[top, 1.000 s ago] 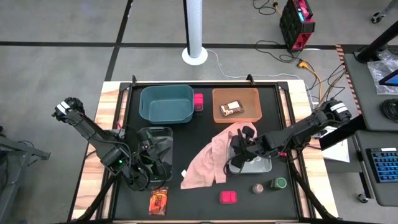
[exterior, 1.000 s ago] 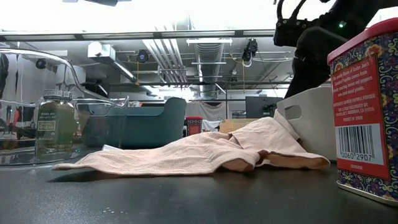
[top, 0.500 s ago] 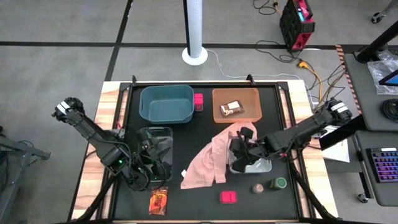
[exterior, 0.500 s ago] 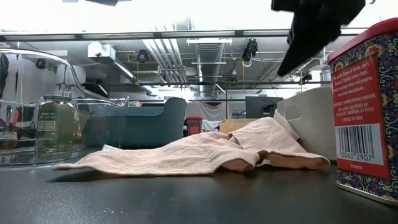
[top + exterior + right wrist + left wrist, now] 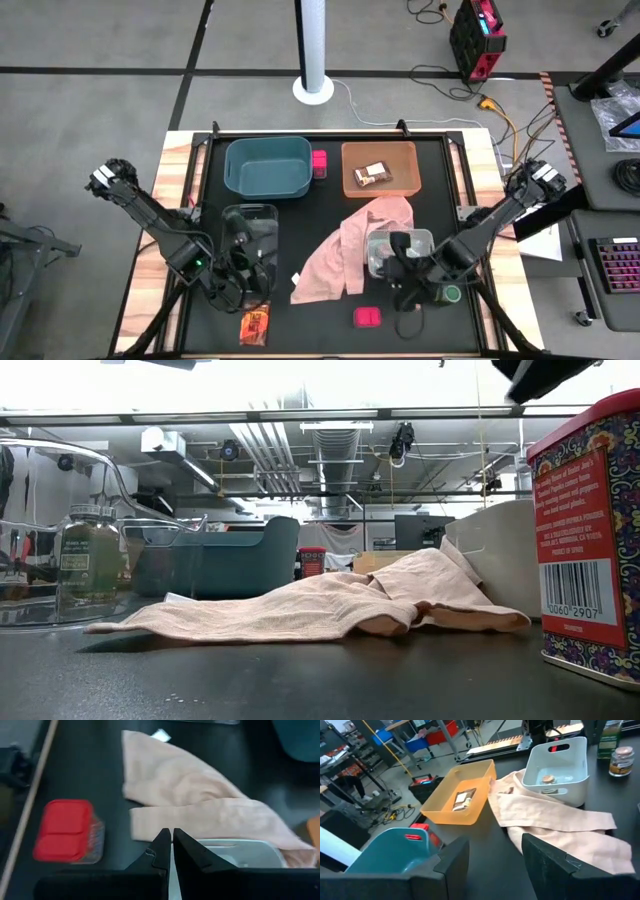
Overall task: Sort spices by type
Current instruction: Put the bottom red seasoning can into the blue bin
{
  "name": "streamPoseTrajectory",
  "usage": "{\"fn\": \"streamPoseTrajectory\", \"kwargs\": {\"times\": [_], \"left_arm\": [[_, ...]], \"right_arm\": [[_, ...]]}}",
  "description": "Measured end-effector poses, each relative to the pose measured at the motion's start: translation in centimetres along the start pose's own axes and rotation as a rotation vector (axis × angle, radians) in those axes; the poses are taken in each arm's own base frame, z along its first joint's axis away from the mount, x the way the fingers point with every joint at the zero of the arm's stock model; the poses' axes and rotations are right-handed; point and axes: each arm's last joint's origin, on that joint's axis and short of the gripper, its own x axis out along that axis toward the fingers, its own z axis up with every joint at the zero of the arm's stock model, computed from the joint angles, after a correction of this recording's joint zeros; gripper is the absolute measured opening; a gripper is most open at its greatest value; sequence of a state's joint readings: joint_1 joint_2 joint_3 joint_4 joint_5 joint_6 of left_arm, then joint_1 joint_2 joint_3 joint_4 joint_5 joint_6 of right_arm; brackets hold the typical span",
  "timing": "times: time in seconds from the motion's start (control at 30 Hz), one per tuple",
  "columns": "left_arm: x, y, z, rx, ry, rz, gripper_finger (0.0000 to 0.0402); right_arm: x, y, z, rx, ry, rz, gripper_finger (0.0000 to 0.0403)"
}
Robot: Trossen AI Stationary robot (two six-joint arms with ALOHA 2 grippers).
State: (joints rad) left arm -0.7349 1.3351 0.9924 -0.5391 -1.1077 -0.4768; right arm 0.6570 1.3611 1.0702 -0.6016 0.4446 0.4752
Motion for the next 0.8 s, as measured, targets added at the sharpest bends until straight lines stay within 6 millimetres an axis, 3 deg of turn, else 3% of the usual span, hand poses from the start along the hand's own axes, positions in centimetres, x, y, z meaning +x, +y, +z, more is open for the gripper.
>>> {"fn": "streamPoseTrajectory", "kwargs": {"times": [0.33,0.63,0.8], "left_arm": [[1.0,-2.7,0.7,0.04,-0.068,-0.029,0.0166],[1.2,-3.6,1.6,0.017,-0.127,-0.044,0.0166],[1.2,-3.7,1.9,-0.029,-0.146,-0.051,0.0166]], "right_arm": [[-0.7,3.3,-1.3,0.038,-0.007,0.111,0.0033],[1.9,6.4,-2.0,0.01,-0.001,0.173,0.0182],[3.1,7.7,-1.4,-0.013,0.006,0.166,0.0258]]}}
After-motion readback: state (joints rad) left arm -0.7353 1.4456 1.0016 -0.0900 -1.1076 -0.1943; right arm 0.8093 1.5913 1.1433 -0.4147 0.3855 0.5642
